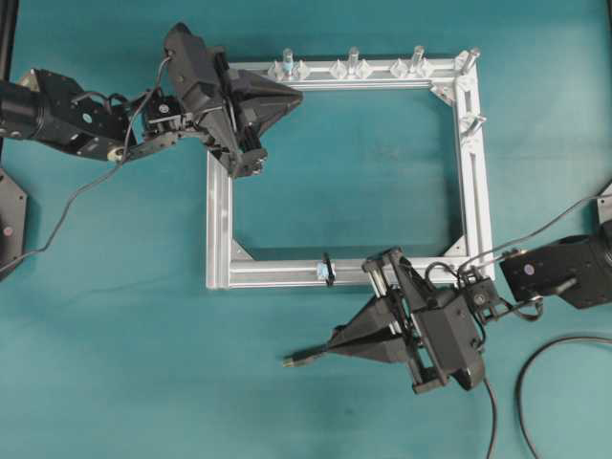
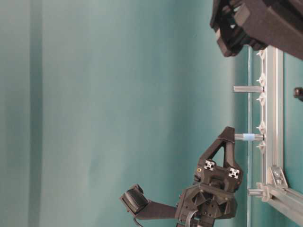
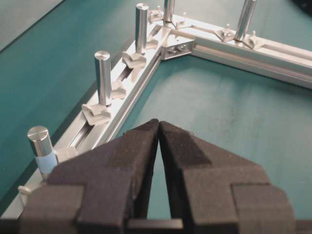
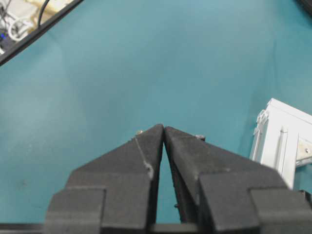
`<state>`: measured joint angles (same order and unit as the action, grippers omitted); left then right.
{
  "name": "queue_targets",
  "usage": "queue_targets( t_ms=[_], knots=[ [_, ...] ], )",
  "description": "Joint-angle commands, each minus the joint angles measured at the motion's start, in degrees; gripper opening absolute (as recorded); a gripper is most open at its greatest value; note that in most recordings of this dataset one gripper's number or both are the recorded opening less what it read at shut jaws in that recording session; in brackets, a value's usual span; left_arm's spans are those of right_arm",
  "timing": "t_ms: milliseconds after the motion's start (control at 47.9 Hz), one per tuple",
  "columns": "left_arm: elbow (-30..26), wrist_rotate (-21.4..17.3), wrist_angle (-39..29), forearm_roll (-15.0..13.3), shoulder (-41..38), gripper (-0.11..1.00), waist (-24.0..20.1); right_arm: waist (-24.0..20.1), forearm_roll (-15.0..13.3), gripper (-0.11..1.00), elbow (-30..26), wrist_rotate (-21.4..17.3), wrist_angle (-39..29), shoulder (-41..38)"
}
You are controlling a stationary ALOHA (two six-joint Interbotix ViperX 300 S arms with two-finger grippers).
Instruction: Insert the wire through the string loop located in the center.
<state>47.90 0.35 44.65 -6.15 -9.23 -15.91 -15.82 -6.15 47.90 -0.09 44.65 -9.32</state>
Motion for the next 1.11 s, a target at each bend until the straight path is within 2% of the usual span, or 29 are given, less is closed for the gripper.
queue_targets(
  t_ms=[0, 42, 125, 292, 647, 898, 961, 1086],
  knots=[
    [-1.14, -0.97, -2.72, 2.81, 3.87, 0.15, 0.09, -0.44, -0.26, 0.19, -1.05, -0.09, 0.53, 0.88],
    [-1.23, -1.32, -5.19, 2.81, 4.83, 0.12, 0.00, -0.44, -0.18, 0.18, -0.88, -0.35, 0.44, 0.88],
    [-1.41, -1.58, -10.99, 2.81, 6.94, 0.00, 0.00, -0.62, -0.18, 0.02, -0.88, -1.41, 0.35, 0.88],
    [-1.23, -1.49, -19.69, 2.81, 10.90, 0.00, 0.18, -0.62, -0.18, 0.01, -0.97, -3.78, -1.05, 0.97],
    [1.32, -0.88, -23.55, 2.81, 16.96, 0.00, 0.26, -0.62, -0.26, 0.01, -2.11, -3.96, -12.04, 0.97],
    [3.43, -0.88, -25.66, 2.81, 20.30, 0.01, 1.85, -0.70, -0.35, 0.01, -2.55, -3.96, -13.54, 0.44],
    [3.87, -0.88, -26.02, 2.81, 20.92, 0.07, 2.11, -0.70, -0.26, 0.01, -2.55, -3.96, -13.27, 0.26],
    [4.66, -0.97, -27.42, 2.81, 21.97, 0.35, 2.64, -0.70, -0.35, 0.01, -2.72, -3.96, -13.10, 0.18]
  ],
)
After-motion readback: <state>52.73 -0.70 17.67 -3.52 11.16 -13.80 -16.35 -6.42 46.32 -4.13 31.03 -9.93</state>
